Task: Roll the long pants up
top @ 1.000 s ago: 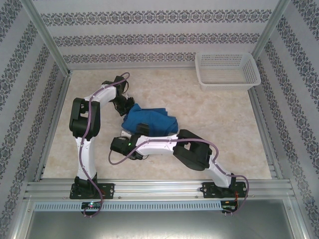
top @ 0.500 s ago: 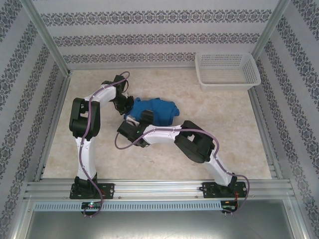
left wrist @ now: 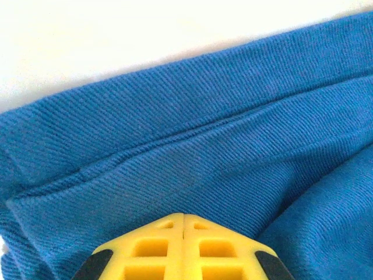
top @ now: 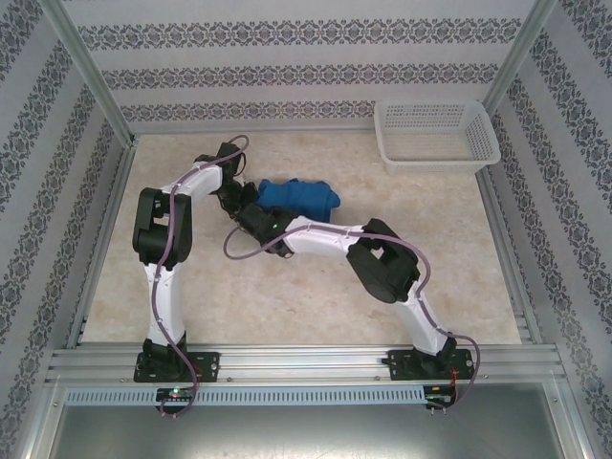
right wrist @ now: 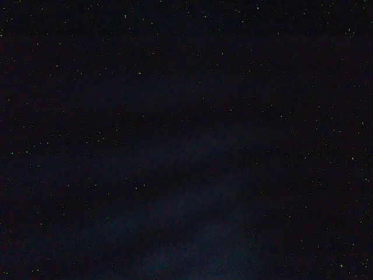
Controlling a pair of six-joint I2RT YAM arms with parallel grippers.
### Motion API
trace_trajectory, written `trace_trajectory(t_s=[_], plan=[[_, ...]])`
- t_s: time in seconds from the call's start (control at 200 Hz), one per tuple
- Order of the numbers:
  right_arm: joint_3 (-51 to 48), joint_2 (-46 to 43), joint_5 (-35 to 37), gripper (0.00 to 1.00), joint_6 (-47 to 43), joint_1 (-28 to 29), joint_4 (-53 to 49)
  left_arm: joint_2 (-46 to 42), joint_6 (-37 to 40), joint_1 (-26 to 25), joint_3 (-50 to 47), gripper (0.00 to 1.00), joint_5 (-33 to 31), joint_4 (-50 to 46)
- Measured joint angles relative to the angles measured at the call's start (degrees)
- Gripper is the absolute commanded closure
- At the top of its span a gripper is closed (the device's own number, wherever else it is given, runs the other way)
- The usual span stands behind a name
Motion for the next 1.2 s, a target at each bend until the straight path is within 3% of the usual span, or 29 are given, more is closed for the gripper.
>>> trace_trajectory(t_s=[0.34,0.53,0.834,1.199], plan=[[24.5,-1.9,-24.0,1.0,8.3,-11.8,-27.7,0.0,0.5,-0.3,5.5,1.0,1.5,-5.6],[38.3,-1.7,-31.6,1.0,11.1,-13.9,-39.7,0.0,0.8,-0.3,6.8,1.0,1.7,-7.6],[43.6,0.3,-37.2,1.0,12.9,-13.7,-48.8,0.0,1.1,-0.3,6.8,1.0,1.7,-9.0],[41.0,-1.8,-41.0,1.0,17.9,-18.5,-47.0,0.0,1.1,-0.3,6.8,1.0,1.7,-9.2]])
